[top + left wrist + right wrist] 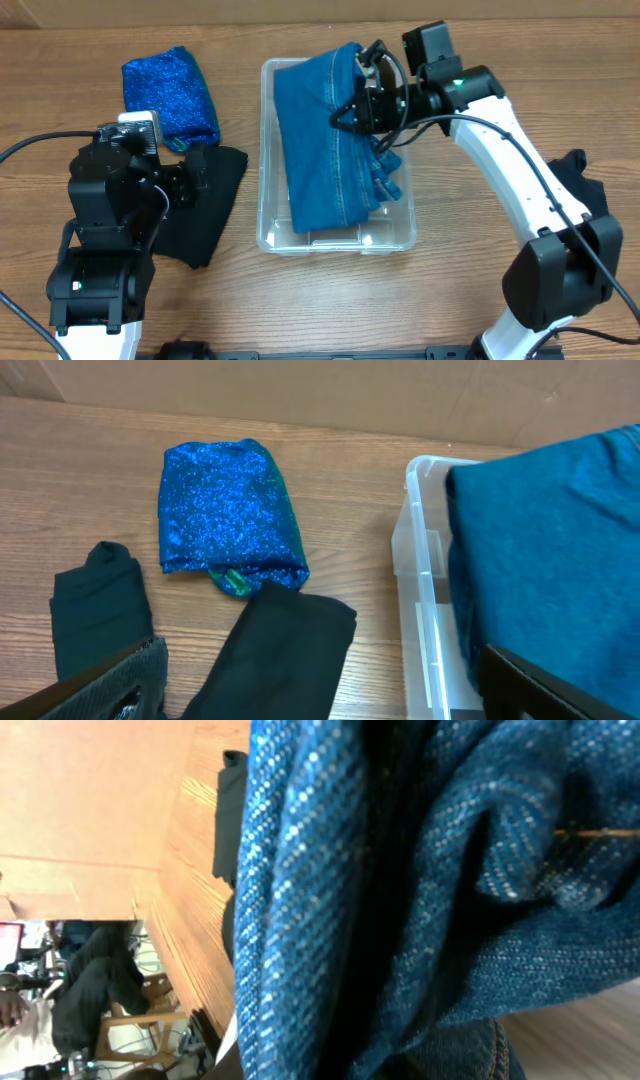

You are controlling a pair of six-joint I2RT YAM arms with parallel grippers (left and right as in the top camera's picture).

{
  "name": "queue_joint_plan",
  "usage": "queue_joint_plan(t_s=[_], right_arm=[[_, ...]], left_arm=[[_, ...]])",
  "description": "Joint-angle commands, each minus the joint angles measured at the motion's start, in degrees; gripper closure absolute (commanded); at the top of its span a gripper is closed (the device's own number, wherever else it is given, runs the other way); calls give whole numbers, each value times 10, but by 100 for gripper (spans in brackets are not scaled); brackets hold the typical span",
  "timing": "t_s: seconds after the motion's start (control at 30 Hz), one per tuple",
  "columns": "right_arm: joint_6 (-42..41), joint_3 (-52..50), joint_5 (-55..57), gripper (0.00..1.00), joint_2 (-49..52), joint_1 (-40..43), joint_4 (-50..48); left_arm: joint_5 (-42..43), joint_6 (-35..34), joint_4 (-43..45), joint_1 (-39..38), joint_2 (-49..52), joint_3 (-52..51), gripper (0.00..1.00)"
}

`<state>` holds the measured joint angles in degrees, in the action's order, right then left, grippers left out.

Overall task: Pack container
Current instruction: 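Lower the jeans into the container and open the right gripper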

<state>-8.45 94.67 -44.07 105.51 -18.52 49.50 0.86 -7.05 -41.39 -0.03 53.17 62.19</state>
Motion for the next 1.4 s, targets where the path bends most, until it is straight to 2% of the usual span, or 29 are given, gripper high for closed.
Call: queue_joint_plan(t_s=[0.0,0.07,0.3,0.4,0.53,0.7,1.07,1.1,1.13,1.17,1.2,1.37], right_arm=[[-90,24,-14,90,-24,-9,-33],[-143,24,33,90,-24,-9,-34],[-200,-7,95,90,-18,-9,-47],[-200,-28,87,89,-9,-9,-66],[-166,-40,-16,89,0,-9,-114],[-167,-40,-74,89,0,-9,-153],[-171,-50,-21,89,8,-9,-145],[-171,-52,-15,86,12,-9,-140],[-171,-54,2,63,20,-9,-132],[-171,-54,25,20,25,-9,-123],[-171,-54,47,0,29,-9,-116],[-171,-54,144,0,34,-4,-101]], left_arm=[[0,12,-2,-4,1,15,0],[0,14,-2,-4,1,15,0],[0,22,-2,-4,1,15,0],[0,22,-2,-4,1,15,0],[0,22,-2,-4,1,15,0],[0,23,-3,-4,1,15,0],[0,24,-3,-4,1,15,0],[0,24,-3,-4,1,15,0],[0,24,-3,-4,1,15,0],[0,24,-4,-4,1,15,0],[0,24,-4,-4,1,15,0],[0,24,-4,-4,1,15,0]])
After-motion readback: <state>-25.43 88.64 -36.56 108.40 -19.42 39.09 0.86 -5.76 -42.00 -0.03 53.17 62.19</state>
